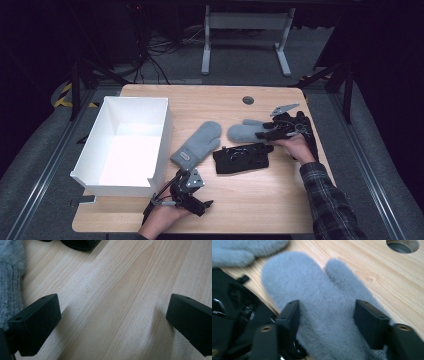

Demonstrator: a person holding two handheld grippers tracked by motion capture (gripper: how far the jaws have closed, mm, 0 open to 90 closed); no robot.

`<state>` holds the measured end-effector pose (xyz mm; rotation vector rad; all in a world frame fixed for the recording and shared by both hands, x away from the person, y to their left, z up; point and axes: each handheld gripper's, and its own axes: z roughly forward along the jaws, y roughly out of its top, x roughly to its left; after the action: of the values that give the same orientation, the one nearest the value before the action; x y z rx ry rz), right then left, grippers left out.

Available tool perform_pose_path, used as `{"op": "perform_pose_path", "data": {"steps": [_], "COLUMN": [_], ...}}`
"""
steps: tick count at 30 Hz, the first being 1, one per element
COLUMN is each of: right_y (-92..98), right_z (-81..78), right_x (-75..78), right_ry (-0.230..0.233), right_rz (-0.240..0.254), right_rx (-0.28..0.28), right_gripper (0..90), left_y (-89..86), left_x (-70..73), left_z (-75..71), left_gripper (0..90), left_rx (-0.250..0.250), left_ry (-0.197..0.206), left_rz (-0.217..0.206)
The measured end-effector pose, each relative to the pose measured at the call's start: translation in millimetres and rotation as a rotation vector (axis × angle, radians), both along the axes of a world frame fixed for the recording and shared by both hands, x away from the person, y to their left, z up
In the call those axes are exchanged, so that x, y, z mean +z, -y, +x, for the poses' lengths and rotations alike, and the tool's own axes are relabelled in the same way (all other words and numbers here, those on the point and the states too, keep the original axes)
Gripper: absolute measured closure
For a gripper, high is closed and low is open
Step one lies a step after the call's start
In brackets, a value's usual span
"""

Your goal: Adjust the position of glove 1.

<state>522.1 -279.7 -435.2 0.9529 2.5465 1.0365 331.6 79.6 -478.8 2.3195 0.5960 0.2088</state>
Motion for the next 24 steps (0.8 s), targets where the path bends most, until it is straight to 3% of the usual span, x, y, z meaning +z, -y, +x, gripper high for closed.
{"op": "perform_pose_path", "data": {"steps": [4,10,18,24], "right_y": [-3.3,-2.3,-2.5,1.2], "right_z": [0.1,-1.6,-3.2,-10.0], "right_x": [-6.2,-8.4,-0.6,17.9], "right_ry": [0.02,0.051,0.094,0.126], "right_rz": [-0.047,-0.06,-0.06,-0.016], "right_rx": [0.001,-0.001,-0.028,-0.038], "right_gripper": [58.0,77.6,82.7,82.7], "left_y": [0.1,0.0,0.0,0.0], "left_x": [-0.1,-0.1,0.0,0.0], "left_z": [-0.6,-0.8,-0.9,-1.0], "left_gripper": [0.2,0.3,0.3,0.2], "left_rx": [0.004,0.006,0.007,0.008], "left_ry": [-0.002,-0.003,-0.003,-0.003], "left_rz": [-0.001,-0.001,-0.001,0.0]}}
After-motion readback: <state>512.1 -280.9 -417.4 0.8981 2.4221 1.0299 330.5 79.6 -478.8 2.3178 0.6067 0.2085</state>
